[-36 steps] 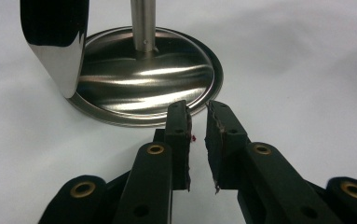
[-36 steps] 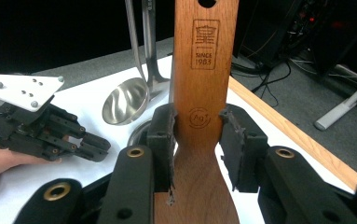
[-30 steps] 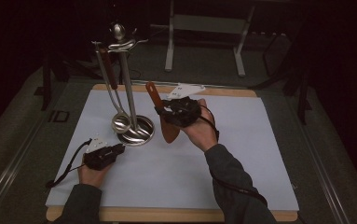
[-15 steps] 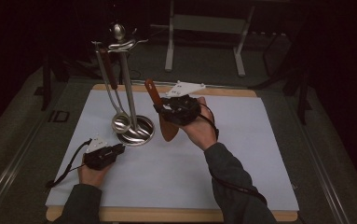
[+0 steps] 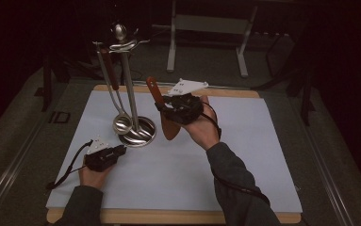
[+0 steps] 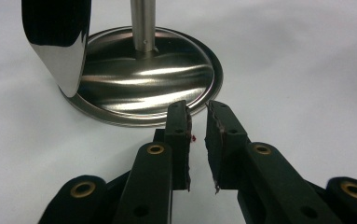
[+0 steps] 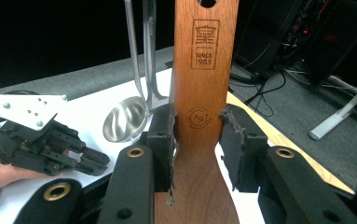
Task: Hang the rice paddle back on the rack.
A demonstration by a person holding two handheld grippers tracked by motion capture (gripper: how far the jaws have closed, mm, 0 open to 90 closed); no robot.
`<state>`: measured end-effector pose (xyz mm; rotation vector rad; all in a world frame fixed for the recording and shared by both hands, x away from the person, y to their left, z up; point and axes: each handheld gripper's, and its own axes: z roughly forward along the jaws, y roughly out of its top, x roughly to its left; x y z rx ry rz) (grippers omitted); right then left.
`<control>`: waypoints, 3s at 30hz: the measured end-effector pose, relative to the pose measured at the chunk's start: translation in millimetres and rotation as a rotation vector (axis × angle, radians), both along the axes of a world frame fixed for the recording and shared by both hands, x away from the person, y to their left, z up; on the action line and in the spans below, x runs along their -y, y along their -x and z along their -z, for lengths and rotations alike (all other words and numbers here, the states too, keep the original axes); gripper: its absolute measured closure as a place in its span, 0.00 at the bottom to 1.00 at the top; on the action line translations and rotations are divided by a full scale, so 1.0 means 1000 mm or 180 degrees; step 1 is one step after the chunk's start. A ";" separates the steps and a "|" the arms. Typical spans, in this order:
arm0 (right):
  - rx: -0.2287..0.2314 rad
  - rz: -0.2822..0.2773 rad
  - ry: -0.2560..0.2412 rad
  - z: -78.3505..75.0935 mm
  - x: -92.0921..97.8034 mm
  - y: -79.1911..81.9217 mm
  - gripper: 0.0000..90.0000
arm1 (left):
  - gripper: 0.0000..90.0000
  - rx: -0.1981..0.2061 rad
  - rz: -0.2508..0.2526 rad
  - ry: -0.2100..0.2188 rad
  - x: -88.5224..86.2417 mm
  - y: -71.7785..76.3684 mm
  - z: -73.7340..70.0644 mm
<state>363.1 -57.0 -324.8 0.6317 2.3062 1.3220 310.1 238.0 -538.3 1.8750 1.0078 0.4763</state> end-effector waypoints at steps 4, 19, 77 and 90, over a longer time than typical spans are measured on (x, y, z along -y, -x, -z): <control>0.0005 -0.0002 -0.0015 -0.001 -0.001 0.000 0.74 | 0.88 0.0001 -0.0002 0.0004 0.000 0.000 0.000; 0.0040 -0.0020 -0.0078 -0.009 -0.004 0.001 0.74 | 0.88 0.0002 0.0000 0.0003 0.000 0.000 0.000; 0.0196 -0.0029 -0.0180 -0.037 -0.007 0.003 0.74 | 0.88 0.0005 0.0000 -0.0002 0.000 0.000 0.000; 0.0200 -0.0028 -0.0217 -0.041 -0.010 0.003 0.74 | 0.88 0.0003 0.0003 0.0000 0.000 0.000 0.000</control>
